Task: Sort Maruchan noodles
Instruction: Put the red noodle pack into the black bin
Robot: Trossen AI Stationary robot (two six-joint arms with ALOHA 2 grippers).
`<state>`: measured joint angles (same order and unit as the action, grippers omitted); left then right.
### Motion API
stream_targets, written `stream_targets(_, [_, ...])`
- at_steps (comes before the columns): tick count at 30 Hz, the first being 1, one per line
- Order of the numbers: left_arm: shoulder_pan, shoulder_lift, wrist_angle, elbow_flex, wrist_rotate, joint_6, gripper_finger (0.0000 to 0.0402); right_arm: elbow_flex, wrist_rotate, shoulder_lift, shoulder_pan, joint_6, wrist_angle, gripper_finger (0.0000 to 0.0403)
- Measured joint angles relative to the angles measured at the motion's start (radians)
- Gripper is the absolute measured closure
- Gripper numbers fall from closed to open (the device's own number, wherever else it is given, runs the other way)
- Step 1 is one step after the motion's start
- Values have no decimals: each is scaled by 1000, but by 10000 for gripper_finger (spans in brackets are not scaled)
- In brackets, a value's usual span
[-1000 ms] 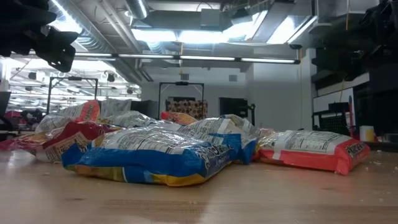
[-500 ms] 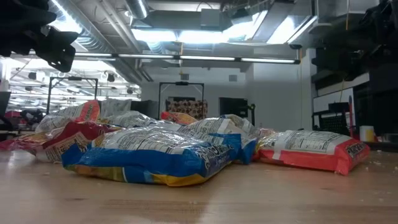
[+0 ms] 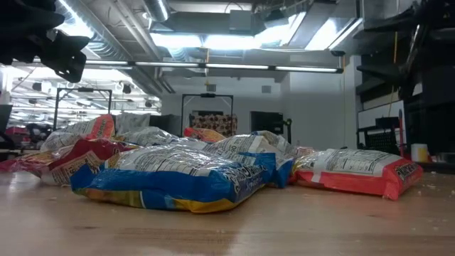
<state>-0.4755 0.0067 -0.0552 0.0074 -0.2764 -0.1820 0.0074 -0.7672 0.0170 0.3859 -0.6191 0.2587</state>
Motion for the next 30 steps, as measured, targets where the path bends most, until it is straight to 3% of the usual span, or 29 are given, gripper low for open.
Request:
stream_targets(3, [0, 0, -51, 0, -46, 76, 225, 0, -62, 0, 0, -10, 9, 56])
stream_targets(7, [0, 0, -224, 0, -57, -31, 225, 0, -134, 0, 0, -48, 10, 56])
stream_targets(16, [0, 0, -767, 0, -116, -71, 225, 0, -108, 0, 0, -92, -39, 56])
stream_targets(21, [0, 0, -881, 0, -128, -71, 225, 1, -70, 0, 0, -100, -49, 56])
stream_targets(27, [0, 0, -878, 0, -133, -65, 225, 2, -71, 0, 0, -112, 148, 56])
stream_targets(30, [0, 0, -887, 0, -196, -47, 225, 37, -78, 0, 0, -81, 191, 56])
